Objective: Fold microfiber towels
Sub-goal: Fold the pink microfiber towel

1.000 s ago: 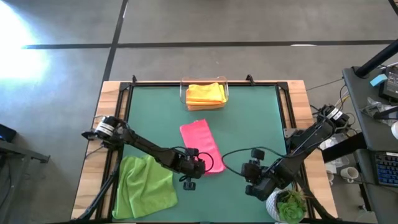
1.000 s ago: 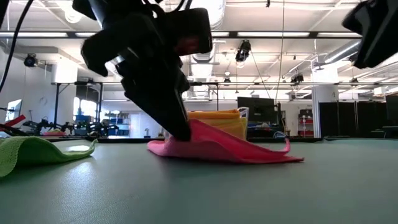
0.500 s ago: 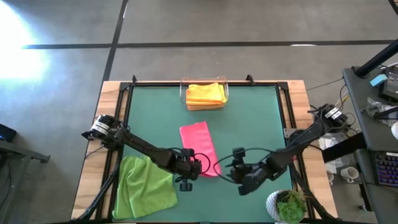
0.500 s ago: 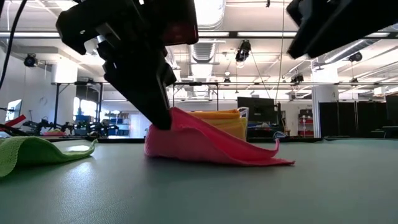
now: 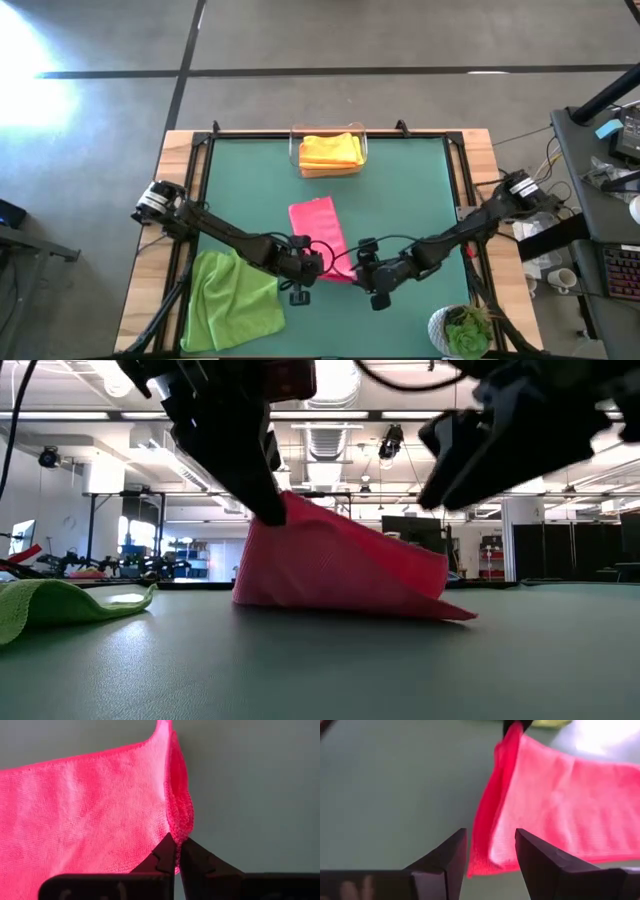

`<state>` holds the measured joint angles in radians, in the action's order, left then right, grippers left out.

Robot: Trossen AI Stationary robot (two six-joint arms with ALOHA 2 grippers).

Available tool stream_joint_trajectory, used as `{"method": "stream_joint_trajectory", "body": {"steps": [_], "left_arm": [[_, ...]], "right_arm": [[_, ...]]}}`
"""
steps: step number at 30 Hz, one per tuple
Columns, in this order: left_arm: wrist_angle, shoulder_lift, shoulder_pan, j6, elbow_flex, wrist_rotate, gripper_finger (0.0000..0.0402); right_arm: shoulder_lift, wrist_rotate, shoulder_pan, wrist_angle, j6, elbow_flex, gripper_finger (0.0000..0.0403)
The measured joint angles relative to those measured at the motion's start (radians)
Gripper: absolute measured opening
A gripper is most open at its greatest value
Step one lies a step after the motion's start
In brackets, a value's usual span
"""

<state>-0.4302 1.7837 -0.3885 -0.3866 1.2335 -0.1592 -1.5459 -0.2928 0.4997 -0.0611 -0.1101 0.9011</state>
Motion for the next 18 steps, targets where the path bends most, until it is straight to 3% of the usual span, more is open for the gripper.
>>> {"method": "stream_joint_trajectory", "body": {"steps": [9,18], "left_arm": [[-0.001,-0.004,0.0,0.001,0.0,-0.003,0.0],[-0.012,-0.004,0.002,0.002,0.0,-0.01,0.0]], "right_arm": [[-0.136,0.091,-0.037,-0.002,-0.013,0.06,0.016],[-0.199,0.092,-0.038,-0.04,-0.036,0.094,0.016]]}}
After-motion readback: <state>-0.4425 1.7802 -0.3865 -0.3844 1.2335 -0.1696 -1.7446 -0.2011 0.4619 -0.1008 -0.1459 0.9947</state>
